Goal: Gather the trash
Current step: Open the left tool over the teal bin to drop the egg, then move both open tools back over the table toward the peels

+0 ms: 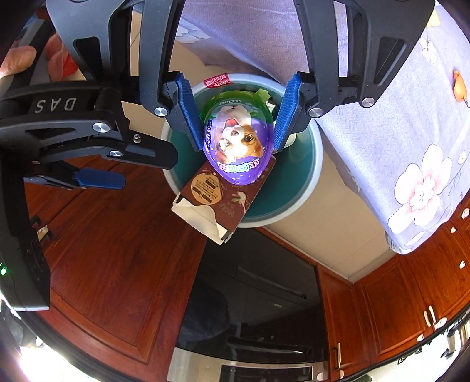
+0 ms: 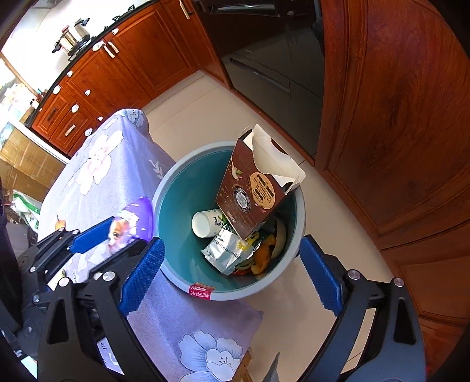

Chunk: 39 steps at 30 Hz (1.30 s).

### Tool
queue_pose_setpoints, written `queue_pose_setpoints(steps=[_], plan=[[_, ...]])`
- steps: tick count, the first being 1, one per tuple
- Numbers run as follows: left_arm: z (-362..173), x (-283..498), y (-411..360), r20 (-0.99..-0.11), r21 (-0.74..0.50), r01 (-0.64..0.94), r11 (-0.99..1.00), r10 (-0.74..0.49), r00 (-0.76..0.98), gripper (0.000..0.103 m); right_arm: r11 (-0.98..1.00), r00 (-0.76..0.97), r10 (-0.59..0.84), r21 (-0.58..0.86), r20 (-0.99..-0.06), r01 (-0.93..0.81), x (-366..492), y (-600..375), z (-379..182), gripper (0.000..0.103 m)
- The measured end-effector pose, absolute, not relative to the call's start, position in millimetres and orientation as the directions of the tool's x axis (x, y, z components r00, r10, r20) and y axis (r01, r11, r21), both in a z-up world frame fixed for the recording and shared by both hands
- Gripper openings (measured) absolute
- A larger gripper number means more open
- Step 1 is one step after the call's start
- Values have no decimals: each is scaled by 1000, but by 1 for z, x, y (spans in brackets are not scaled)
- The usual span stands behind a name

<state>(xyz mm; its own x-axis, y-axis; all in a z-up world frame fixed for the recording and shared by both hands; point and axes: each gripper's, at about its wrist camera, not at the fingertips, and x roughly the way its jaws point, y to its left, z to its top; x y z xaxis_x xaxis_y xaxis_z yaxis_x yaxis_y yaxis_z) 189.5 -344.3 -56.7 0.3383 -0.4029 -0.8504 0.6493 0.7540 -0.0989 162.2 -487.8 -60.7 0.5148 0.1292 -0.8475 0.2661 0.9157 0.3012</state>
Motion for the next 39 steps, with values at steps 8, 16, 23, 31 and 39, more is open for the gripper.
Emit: queue_pose_setpoints(steps=[8,16,23,31,39], plan=[[-51,188,-339,-839,-48,626,779,-371,398,99,919,517,114,288,-849,270,163,-486,-58,90],[-46,181,-336,-837,-22,637,770,-362,410,99,923,518,109,280,-848,264,162,-482,-55,93],[-36,174,-325,-826,-24,634,773,-373,423,99,930,524,88,259,-847,262,158,-475,-47,93],[-23,166,-307,-811,-31,618,786,-381,444,99,933,530,75,247,-844,261,149,-465,-39,93],[-13,158,-266,-797,-59,567,821,-381,468,99,946,539,76,232,-839,227,142,-437,-25,93]])
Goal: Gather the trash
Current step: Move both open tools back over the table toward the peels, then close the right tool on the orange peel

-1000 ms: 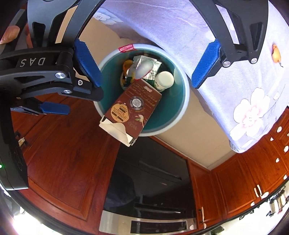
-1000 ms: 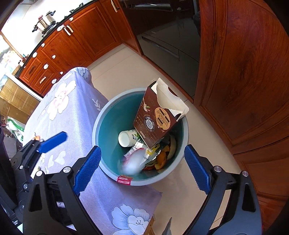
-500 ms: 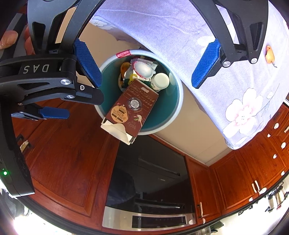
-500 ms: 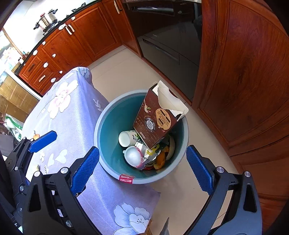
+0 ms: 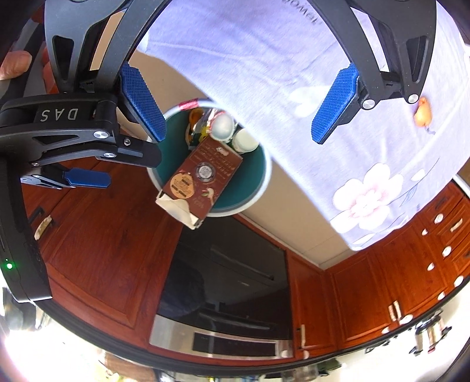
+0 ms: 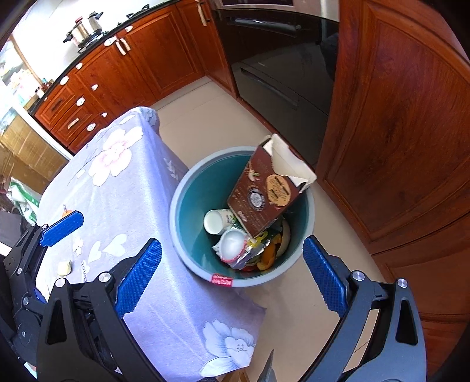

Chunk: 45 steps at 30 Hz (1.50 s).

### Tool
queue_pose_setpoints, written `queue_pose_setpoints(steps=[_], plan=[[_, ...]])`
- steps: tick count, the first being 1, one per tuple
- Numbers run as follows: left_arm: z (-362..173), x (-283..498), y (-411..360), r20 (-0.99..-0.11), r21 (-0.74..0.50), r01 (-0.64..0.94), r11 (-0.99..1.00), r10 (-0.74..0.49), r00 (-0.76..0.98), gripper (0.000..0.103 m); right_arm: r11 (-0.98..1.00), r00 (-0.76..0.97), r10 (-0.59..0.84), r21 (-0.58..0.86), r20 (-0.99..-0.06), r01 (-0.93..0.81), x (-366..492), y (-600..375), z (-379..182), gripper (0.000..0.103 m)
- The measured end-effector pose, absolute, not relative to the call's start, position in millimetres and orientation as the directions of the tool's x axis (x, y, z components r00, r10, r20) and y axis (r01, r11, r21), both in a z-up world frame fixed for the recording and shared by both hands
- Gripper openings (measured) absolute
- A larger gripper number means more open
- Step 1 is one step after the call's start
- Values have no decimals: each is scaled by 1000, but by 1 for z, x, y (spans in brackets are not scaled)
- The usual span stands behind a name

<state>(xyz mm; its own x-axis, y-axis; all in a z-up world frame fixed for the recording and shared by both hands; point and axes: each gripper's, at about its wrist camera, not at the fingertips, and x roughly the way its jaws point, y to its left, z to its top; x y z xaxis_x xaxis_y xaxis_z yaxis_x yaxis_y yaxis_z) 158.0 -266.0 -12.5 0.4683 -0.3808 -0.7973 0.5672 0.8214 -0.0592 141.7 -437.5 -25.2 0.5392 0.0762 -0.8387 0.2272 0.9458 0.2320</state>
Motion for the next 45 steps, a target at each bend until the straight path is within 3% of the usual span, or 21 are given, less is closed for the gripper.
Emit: queue_pose_setpoints(steps=[27,36,38,40,43,45], plan=[[-41,165,2,-816,-112,183,977,-196,544,99,973,497,231,191,-837,-130,181,-215,-18,93],[-65,178,52,-836,-102,175,979,-179,519,99,942,455,317,220,-832,-253,229,-143,-36,92],[-73,180,56,-848,-101,188,977,-183,498,99,940,446,313,206,-839,-272,240,-129,-43,83],[-78,182,58,-853,-102,196,975,-187,487,99,935,432,318,203,-844,-291,252,-118,-50,81],[-79,188,62,-847,-94,190,977,-178,500,99,932,422,304,174,-854,-318,271,-102,-59,62],[-79,195,65,-842,-116,178,977,-192,503,99,928,410,305,172,-859,-330,283,-94,-66,60]])
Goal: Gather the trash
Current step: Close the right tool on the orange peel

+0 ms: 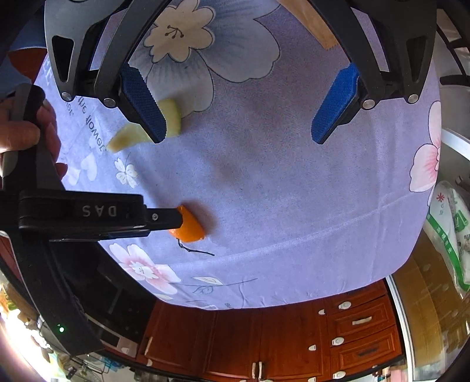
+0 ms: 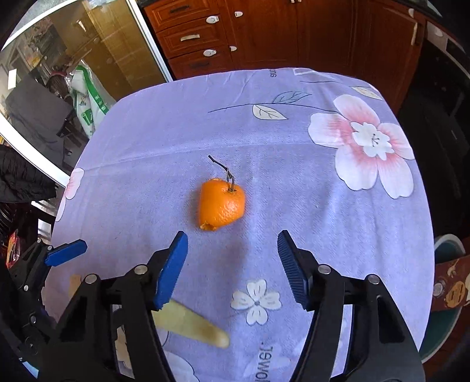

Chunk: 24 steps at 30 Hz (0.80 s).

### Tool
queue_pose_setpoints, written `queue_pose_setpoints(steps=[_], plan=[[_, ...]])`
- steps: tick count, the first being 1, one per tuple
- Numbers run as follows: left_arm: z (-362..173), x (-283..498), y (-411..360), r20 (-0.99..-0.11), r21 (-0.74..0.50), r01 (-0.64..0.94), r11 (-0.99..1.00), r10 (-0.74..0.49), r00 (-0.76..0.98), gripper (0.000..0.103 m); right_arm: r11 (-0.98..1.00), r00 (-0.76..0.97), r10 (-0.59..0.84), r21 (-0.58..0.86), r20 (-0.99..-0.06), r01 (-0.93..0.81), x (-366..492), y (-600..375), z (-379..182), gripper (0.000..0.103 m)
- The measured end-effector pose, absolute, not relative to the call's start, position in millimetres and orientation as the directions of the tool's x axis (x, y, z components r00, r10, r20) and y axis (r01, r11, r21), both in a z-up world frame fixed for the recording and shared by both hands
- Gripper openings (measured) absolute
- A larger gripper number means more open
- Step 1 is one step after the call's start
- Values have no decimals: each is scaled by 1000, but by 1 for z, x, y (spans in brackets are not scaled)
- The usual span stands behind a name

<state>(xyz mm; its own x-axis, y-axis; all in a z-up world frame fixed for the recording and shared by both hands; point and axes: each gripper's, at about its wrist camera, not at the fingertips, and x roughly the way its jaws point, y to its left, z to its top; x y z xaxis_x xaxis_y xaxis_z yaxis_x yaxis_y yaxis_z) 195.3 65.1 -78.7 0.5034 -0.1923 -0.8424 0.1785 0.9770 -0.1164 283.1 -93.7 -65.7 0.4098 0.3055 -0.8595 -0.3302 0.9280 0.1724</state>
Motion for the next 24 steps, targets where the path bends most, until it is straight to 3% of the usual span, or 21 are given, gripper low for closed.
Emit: queue_pose_setpoints(steps=[7,14,24], plan=[[-83,208,65,-841,-166,175,970,-232,489,99,918,428,276,105,-861,-382,303,-67,-78,58],[-88,205,56,-851,-161,184,970,-231,472,99,914,443,231,37,-866,-403,305,-61,-85,25],[-85,179,37,-854,-163,214,963,-246,459,99,931,452,276,119,-848,-346,275,-103,-57,22]])
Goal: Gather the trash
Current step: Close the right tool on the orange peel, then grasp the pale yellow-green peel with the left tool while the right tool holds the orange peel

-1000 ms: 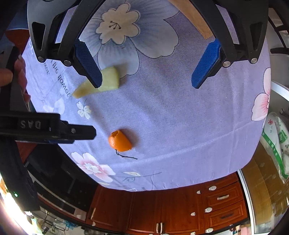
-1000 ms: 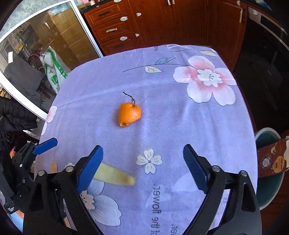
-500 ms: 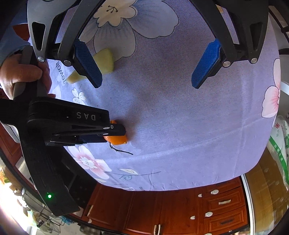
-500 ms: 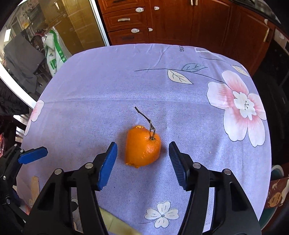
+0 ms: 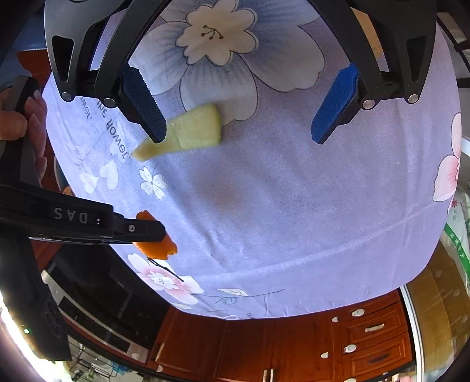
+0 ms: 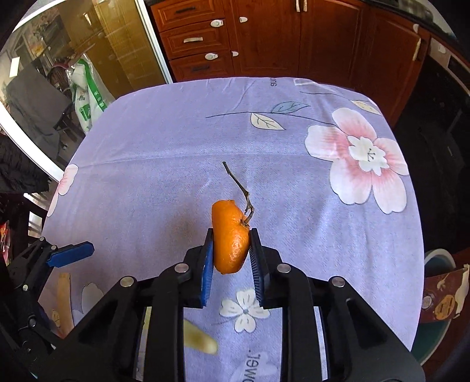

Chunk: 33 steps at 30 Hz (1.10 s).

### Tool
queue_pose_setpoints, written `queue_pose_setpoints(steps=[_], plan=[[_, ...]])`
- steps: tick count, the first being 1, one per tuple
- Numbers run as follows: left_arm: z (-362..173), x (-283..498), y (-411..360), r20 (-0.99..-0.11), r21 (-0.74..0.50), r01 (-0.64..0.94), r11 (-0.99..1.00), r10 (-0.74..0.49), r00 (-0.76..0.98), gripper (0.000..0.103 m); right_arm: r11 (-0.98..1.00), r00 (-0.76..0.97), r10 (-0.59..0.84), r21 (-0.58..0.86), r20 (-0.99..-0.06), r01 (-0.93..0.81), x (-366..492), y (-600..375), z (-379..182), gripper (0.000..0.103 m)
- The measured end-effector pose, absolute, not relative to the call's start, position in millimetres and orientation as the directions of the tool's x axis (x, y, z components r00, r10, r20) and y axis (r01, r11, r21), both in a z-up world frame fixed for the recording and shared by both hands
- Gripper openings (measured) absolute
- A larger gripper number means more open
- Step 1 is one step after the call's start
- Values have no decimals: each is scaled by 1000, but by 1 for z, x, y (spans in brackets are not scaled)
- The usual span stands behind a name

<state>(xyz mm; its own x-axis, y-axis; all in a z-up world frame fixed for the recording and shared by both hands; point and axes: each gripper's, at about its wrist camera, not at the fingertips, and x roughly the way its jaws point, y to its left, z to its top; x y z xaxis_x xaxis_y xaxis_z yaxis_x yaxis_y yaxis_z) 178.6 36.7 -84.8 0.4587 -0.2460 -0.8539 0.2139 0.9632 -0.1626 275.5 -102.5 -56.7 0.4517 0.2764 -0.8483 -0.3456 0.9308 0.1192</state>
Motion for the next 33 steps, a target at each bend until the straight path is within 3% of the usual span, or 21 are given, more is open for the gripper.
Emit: queue_pose_setpoints(steps=[14,27,29,33], plan=[[-95,159,25,-876,-142,227,964,-229,424,99,888,375,405,260,-834,-379,199,-121,-49,22],[-92,161,12,-870,-150,257,955,-251,424,99,897,310,389,279,-868,-344,206,-133,-81,22],[-90,162,8,-864,-155,266,952,-261,430,96,895,311,394,284,-865,-343,206,-135,-82,22],[-90,165,2,-860,-177,277,944,-286,423,73,890,306,408,300,-860,-344,208,-137,-84,22]])
